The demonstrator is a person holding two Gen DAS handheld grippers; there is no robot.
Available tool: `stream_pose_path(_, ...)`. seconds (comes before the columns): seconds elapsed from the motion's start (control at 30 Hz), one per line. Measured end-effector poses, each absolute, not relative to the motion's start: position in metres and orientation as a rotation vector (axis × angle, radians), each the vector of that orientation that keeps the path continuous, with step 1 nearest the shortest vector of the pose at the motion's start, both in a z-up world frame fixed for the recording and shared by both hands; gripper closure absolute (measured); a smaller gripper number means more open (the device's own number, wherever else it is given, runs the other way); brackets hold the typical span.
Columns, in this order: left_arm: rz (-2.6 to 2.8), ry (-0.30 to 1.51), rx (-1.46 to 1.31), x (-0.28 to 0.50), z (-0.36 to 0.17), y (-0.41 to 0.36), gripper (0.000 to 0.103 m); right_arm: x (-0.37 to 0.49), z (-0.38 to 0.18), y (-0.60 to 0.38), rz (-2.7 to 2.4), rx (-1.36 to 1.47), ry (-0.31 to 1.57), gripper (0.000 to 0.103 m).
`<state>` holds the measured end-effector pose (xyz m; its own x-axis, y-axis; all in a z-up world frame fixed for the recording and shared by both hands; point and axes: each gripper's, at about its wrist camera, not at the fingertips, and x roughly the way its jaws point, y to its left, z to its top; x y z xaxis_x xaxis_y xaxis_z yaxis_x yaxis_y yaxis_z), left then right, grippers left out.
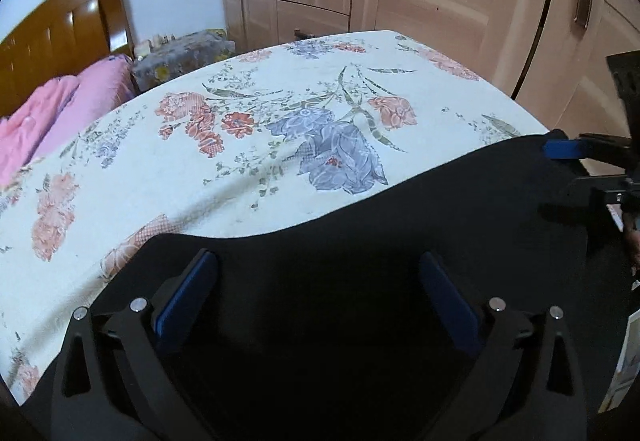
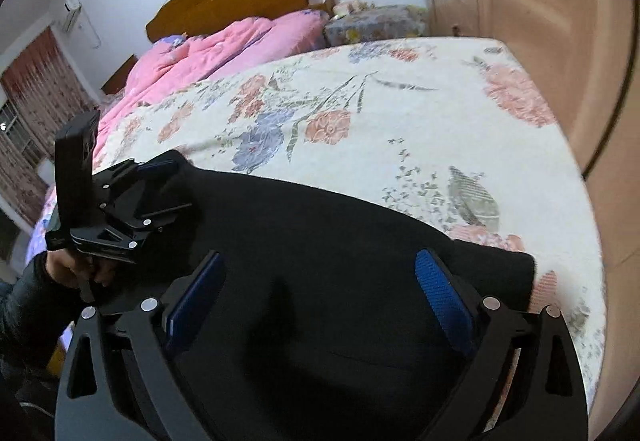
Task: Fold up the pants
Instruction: 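Grasp the folded pants edge with the right gripper and lift it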
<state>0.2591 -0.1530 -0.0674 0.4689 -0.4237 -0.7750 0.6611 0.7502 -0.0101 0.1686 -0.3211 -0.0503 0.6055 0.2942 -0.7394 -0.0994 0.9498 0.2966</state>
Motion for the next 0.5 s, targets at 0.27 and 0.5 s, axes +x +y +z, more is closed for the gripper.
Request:
stream_pose_path(0.27,-0.579,0.743,0.334,0.207,-0.038,-0.114,0.002,0.1,-0.031,-0.277,0.197,0.082,0.856,0.01)
stream_pose_path(0.5,-0.445,0.847,0.365,0.17,-0.063,-0.063,0.002,0.069,-0.065,-0.245,0.168,-0.124,0.905,0.007)
